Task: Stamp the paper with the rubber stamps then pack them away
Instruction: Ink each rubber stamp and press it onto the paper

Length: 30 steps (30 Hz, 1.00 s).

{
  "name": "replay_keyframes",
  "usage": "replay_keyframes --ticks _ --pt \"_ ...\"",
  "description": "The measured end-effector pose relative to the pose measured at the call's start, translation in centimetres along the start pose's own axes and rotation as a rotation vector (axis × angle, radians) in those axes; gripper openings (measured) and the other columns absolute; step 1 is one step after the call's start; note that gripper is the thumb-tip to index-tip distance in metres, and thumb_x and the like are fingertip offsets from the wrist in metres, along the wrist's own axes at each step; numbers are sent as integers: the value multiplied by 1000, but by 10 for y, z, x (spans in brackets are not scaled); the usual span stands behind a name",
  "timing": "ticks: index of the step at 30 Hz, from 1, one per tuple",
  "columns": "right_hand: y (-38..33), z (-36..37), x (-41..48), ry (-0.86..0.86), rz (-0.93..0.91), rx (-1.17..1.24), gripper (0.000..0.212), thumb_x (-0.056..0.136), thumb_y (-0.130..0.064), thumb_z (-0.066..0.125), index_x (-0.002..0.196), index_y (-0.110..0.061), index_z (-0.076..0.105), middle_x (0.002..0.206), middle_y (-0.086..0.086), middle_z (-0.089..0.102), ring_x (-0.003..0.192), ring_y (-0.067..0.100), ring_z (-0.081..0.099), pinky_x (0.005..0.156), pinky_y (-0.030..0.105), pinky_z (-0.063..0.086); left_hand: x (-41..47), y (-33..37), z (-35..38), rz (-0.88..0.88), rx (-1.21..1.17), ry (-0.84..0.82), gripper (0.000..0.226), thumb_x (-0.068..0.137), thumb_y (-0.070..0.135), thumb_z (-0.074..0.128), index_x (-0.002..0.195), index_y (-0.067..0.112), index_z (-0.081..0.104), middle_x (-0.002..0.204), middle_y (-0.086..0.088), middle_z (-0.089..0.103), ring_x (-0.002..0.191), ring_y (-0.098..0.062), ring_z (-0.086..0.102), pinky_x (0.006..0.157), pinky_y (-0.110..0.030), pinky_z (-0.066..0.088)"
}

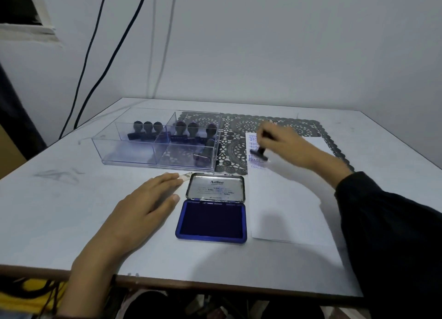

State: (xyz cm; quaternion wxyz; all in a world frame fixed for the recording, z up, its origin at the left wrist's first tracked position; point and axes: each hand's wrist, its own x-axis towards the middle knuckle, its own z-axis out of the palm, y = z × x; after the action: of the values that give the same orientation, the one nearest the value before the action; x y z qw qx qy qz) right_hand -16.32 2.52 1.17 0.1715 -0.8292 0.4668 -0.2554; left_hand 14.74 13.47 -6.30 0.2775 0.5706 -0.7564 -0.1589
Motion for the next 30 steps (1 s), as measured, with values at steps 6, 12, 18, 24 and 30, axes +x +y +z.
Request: replay_keyframes --ticks 6,12,18,24,30 --pt "-52 -36 -10 99 -20 474 14 95 -10 53 109 -8 54 58 -16 48 54 11 37 48 19 27 0 2 -1 -18 8 -9 46 92 49 40 138 42 43 143 29 35 132 7 30 108 -26 32" --pt "-87 -11 -29 -198 -123 493 12 91 -10 61 98 -1 59 74 11 47 57 19 36 48 22 29 0 2 -1 -12 14 -12 48 92 51 38 138 41 44 145 27 36 133 5 32 109 -30 34" --pt "-105 23 -35 -430 -181 190 6 93 -17 59 89 -15 56 76 -5 57 67 10 54 58 15 41 1 2 -1 -2 29 -5 42 96 44 43 138 39 45 144 25 38 132 4 33 109 -31 34" --pt "-120 37 -36 -456 -190 -166 7 86 -27 58 84 -25 51 75 -4 59 70 14 51 65 35 42 2 -1 0 -6 28 -11 43 96 50 40 138 41 44 145 26 37 131 4 33 108 -31 36" --pt "-125 62 -45 -233 -271 -379 19 94 -40 44 82 -26 39 63 -9 45 68 21 50 62 32 34 2 -5 0 6 5 -20 54 88 64 31 137 45 42 142 29 38 130 5 36 106 -35 39"
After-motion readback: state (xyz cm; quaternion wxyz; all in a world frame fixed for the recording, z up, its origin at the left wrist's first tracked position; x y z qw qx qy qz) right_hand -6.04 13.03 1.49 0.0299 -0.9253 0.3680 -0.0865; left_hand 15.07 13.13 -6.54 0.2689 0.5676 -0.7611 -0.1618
